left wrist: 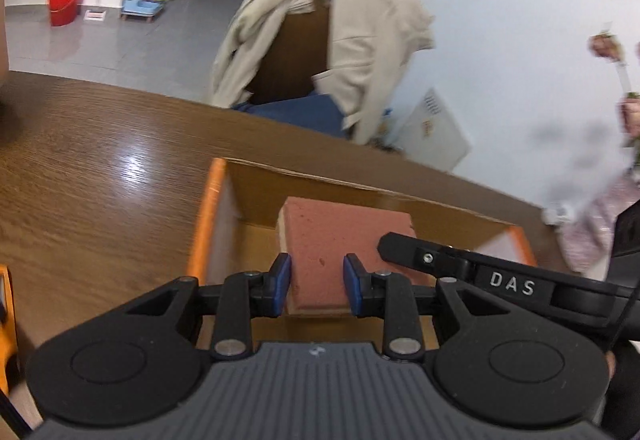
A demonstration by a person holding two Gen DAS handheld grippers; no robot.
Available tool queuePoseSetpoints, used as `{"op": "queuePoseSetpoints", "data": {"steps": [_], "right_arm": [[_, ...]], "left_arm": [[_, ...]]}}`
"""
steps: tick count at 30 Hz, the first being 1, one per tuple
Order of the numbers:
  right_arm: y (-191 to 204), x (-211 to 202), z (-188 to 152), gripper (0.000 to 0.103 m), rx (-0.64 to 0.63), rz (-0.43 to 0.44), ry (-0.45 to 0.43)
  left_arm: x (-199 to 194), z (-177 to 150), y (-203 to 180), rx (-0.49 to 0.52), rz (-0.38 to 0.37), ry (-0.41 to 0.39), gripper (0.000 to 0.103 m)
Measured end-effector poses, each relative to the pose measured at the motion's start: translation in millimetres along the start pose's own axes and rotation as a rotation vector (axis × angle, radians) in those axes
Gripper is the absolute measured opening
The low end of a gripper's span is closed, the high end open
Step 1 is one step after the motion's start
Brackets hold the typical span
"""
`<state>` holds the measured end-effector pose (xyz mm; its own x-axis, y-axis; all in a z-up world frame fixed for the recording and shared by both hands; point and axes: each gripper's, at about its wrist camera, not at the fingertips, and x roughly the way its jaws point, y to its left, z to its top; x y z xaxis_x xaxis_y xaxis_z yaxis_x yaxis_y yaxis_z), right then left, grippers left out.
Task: Organize soft objects
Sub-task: 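Carry the sponge into the cardboard box and open the left tool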
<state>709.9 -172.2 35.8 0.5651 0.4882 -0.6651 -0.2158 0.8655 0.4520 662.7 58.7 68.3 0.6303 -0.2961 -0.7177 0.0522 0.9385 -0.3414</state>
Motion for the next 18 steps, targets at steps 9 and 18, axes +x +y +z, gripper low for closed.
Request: {"op": "queuePoseSetpoints", "data": {"steps": [9, 18], "right_arm": [[21.6, 7.2, -3.1, 0.032, -0.062, -0.018, 0.009], [31.6, -147.8, 3.1, 0.036, -0.156, -0.012, -0.163]], "left_arm": [[-37.0, 2.1, 1.5, 0.062, 0.012, -0.125, 0.040], [-155.2, -16.9, -39.4, 0.178, 0.032, -0.264, 0.066]]}}
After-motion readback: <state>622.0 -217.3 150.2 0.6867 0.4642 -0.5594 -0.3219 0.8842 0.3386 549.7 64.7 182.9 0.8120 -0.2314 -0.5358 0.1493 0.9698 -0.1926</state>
